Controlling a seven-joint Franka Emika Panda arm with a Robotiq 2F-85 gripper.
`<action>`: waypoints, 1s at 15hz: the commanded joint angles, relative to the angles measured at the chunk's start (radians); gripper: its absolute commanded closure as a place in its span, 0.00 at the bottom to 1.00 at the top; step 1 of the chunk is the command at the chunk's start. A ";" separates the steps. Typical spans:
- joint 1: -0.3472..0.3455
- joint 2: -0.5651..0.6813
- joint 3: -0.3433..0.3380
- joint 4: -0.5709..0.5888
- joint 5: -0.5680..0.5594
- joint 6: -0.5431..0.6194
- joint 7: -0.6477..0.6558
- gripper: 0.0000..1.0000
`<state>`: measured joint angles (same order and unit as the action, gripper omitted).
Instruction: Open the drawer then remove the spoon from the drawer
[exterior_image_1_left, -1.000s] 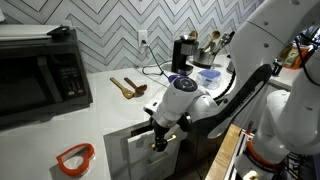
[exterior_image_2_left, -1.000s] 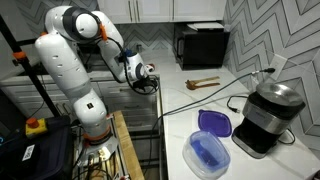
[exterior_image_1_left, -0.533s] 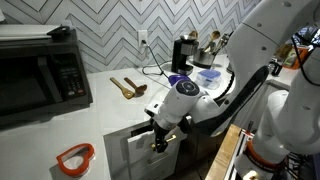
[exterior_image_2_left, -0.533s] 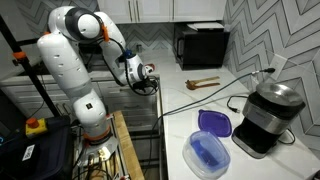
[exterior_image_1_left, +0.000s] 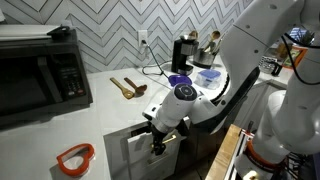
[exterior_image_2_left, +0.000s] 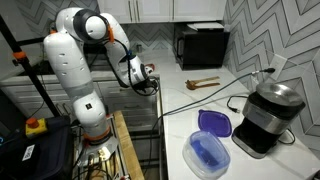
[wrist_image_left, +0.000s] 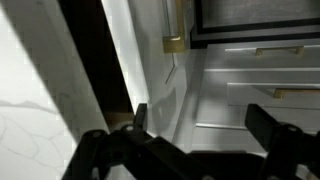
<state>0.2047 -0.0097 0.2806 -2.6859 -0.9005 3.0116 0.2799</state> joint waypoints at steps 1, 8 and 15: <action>-0.007 0.043 -0.008 0.042 -0.138 0.014 0.114 0.00; 0.003 0.105 -0.025 0.102 -0.351 -0.001 0.284 0.00; 0.004 0.168 -0.036 0.142 -0.499 0.021 0.432 0.00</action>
<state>0.2046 0.1086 0.2512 -2.5652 -1.3478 3.0115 0.6521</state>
